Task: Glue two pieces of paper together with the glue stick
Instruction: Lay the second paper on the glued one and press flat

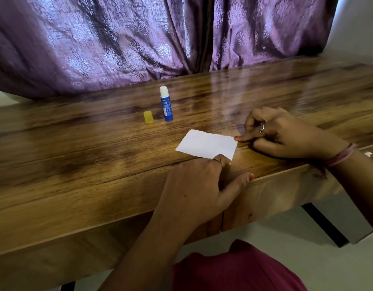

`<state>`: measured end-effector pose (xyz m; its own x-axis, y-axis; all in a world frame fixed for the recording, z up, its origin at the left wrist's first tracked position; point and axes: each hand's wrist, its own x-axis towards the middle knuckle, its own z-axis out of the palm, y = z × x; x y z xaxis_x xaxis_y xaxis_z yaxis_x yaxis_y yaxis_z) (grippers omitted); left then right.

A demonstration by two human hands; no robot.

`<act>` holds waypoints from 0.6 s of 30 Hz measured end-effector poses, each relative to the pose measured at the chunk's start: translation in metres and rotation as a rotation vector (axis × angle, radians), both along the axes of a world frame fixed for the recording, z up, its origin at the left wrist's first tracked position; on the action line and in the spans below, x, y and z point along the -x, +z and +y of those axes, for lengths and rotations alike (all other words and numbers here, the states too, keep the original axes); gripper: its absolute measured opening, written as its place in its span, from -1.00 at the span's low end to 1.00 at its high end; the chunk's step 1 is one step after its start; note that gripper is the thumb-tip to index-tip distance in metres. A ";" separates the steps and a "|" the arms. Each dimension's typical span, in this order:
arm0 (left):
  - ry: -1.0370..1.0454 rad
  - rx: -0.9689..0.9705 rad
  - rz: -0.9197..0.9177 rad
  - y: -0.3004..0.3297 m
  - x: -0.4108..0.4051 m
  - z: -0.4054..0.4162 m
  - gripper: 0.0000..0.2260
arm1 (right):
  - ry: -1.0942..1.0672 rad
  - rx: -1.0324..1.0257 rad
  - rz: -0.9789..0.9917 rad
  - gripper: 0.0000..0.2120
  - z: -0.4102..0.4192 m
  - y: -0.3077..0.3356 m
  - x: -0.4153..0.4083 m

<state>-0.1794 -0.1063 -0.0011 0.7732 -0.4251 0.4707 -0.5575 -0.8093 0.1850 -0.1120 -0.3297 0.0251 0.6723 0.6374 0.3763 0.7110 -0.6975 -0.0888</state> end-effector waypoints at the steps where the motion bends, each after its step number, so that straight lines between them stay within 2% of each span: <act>1: 0.022 0.014 -0.005 0.000 0.001 0.001 -0.47 | -0.010 0.020 -0.022 -0.70 0.000 0.001 0.004; 4: 0.110 0.045 -0.025 -0.002 0.004 0.001 -0.50 | -0.006 0.029 -0.072 -0.70 0.000 0.000 0.017; 10: 0.219 0.097 -0.063 -0.003 0.006 -0.003 -0.59 | 0.049 -0.106 -0.096 -0.74 -0.001 -0.009 0.034; 13: 0.199 0.065 -0.095 -0.004 0.007 -0.004 -0.59 | 0.109 -0.210 0.013 -0.75 -0.001 -0.014 0.037; 18: 0.000 -0.033 -0.216 -0.013 0.009 -0.009 -0.66 | 0.174 -0.371 0.288 -0.73 -0.004 -0.019 0.033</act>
